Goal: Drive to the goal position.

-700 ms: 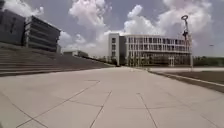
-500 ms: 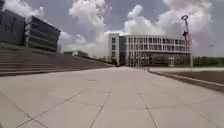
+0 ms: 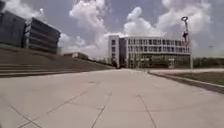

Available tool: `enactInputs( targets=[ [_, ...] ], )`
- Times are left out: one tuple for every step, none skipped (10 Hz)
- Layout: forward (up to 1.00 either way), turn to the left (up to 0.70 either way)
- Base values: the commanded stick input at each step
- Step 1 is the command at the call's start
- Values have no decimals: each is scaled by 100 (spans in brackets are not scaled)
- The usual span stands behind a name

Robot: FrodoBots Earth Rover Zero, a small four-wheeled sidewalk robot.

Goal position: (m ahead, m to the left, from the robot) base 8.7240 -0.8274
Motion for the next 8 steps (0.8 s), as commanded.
enactInputs(
  targets=[
    [70,1],
    [70,1],
    [70,1],
    [70,1],
    [70,1],
    [70,1],
    [70,1],
    [70,1]
  ],
)
